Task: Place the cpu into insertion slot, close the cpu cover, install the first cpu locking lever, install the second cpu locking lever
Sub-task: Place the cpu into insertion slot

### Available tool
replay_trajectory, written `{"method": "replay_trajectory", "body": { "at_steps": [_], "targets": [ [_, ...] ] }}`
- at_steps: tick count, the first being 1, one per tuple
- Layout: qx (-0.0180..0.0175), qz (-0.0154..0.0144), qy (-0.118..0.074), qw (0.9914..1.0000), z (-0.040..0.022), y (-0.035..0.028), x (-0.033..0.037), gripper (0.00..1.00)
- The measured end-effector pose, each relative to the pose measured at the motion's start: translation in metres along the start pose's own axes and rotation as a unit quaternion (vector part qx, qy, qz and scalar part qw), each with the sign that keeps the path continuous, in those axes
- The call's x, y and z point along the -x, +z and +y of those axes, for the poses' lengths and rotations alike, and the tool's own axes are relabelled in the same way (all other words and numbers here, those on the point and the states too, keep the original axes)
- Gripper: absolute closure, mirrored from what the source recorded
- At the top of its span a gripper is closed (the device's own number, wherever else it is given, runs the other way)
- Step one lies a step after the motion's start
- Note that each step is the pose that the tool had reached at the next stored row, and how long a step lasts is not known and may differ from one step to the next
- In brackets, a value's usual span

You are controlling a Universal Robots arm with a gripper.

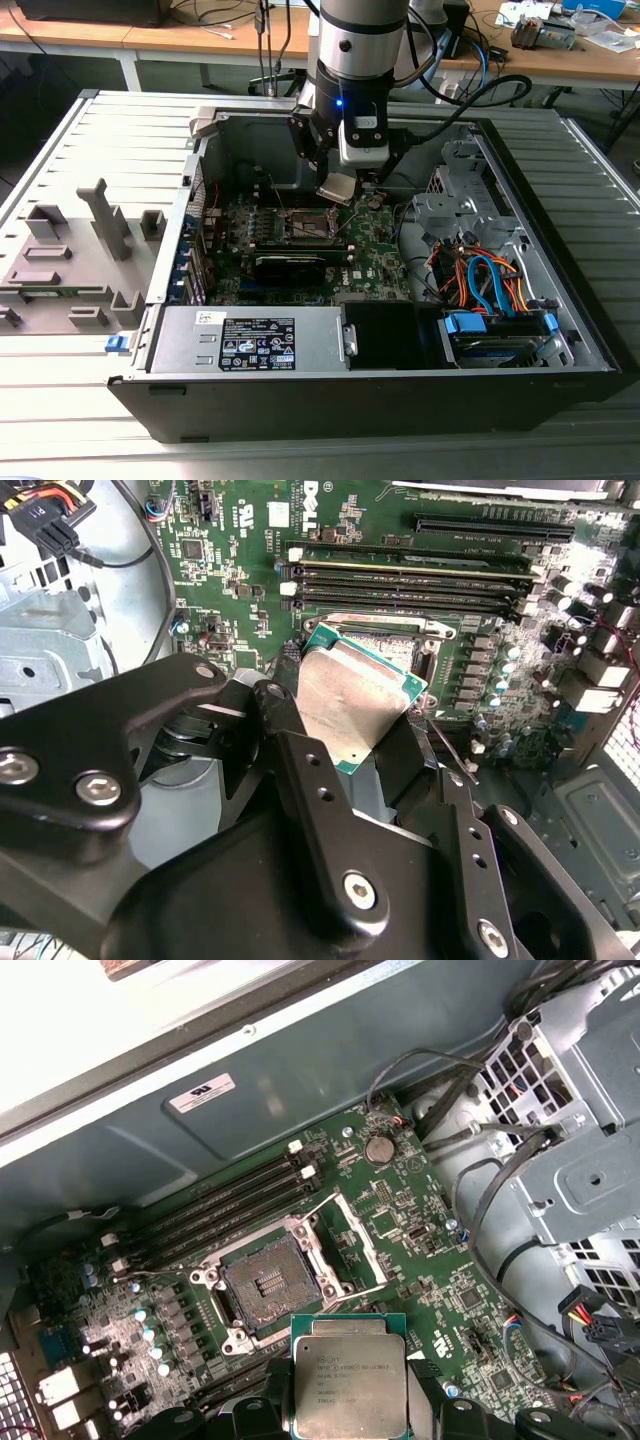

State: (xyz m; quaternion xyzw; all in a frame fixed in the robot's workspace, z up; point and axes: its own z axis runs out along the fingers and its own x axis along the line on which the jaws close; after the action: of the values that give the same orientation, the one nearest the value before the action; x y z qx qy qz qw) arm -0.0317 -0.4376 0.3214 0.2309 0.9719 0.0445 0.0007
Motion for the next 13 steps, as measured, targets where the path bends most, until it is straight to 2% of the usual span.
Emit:
{"method": "replay_trajectory", "body": {
  "at_steps": [13],
  "targets": [
    [0.0001, -0.0006, 0.007, 0.99997, 0.0000, 0.0000, 0.0000, 0.45]
  ]
}}
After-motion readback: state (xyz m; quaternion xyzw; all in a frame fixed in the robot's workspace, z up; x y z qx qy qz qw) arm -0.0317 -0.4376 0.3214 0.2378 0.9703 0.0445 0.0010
